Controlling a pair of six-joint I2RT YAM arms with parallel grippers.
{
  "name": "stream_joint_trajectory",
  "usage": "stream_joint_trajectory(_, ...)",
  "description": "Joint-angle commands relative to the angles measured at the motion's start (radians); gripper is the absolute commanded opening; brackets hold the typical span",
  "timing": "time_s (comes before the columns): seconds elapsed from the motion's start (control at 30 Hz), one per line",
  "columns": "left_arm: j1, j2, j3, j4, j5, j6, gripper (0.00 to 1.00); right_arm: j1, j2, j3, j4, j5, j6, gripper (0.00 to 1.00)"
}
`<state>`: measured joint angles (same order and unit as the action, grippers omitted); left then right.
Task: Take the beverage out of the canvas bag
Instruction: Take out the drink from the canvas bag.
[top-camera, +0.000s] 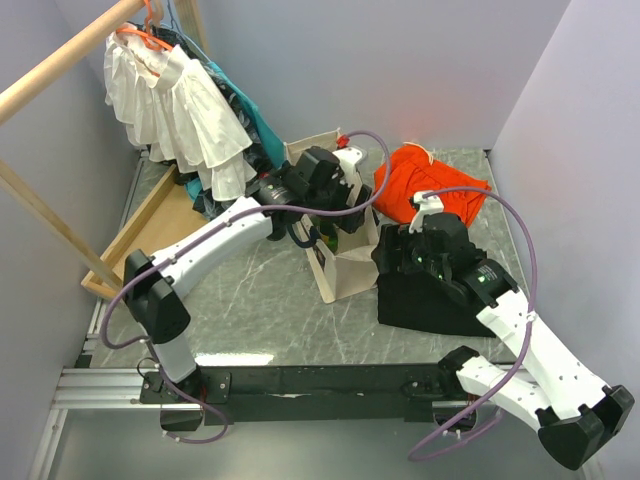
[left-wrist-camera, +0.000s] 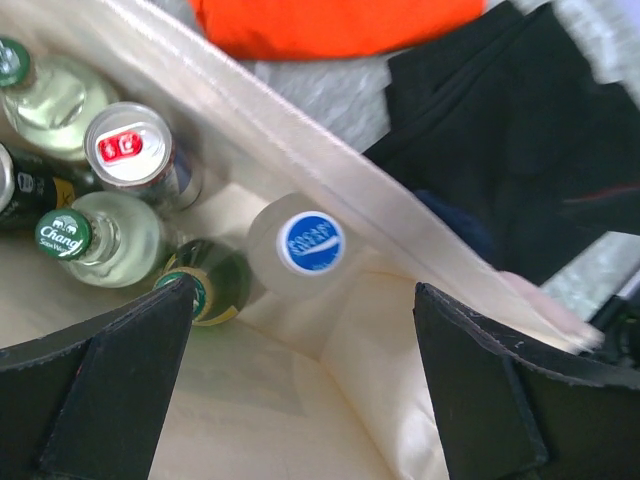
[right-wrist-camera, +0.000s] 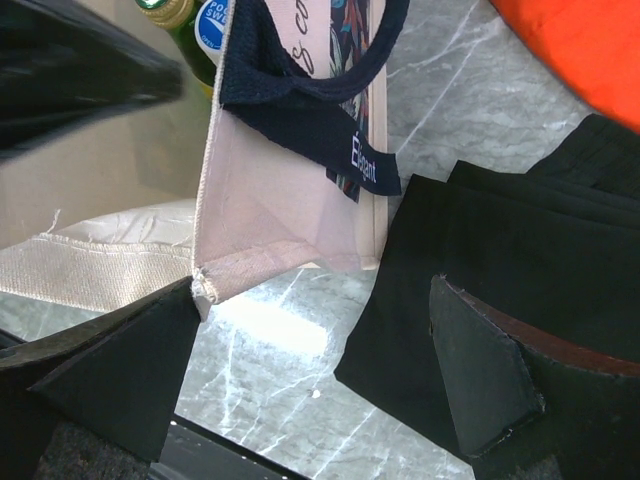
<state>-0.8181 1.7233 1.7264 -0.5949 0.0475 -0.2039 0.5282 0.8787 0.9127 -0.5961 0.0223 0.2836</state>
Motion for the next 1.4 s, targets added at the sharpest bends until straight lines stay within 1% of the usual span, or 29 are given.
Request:
stream_joint_trajectory(0.0, -0.006, 0.030, 0.047, 0.007, -0.034, 0.026, 0.96, 0.012, 0.002, 0.025, -0.065, 0.013, -0.020, 1.00)
stream_joint_trajectory(0.13, -0.006, 0.045, 0.041, 0.033, -0.003, 0.015, 0.96, 0.012, 0.000, 0.031, -0.067, 0.018, -0.020, 1.00)
stream_joint_trajectory(0.5, -0.006, 0.087, 0.064, 0.069, 0.022, 0.006, 0.96, 0.012, 0.003, 0.029, -0.067, 0.019, -0.021, 1.00)
stream_joint_trajectory(0.7, -0.004, 0.113, 0.082, 0.060, 0.017, 0.004, 0.99, 0.010, 0.000, 0.032, -0.070, 0.024, -0.024, 1.00)
stream_joint_trajectory(0.73, -0.006, 0.119, 0.082, 0.064, 0.020, 0.004, 0.97, 0.010, 0.002, 0.032, -0.071, 0.025, -0.026, 1.00)
stream_joint_trajectory(0.97, -0.006, 0.145, 0.085, 0.058, 0.018, -0.003, 0.95, 0.010, 0.002, 0.034, -0.070, 0.027, -0.026, 1.00)
stream_joint_trajectory(1.03, -0.006, 0.147, 0.079, 0.058, 0.022, -0.002, 0.91, 0.010, -0.001, 0.034, -0.070, 0.028, -0.026, 1.00)
stream_joint_trajectory(1.3, -0.006, 0.142, 0.067, 0.056, 0.008, -0.003, 0.84, 0.012, 0.002, 0.034, -0.071, 0.033, -0.026, 1.00)
stream_joint_trajectory(1.33, -0.006, 0.144, 0.065, 0.056, 0.008, -0.003, 0.81, 0.010, 0.003, 0.034, -0.071, 0.033, -0.026, 1.00)
stream_joint_trajectory(1.37, -0.006, 0.144, 0.065, 0.055, 0.006, -0.003, 0.80, 0.010, 0.006, 0.034, -0.071, 0.034, -0.026, 1.00)
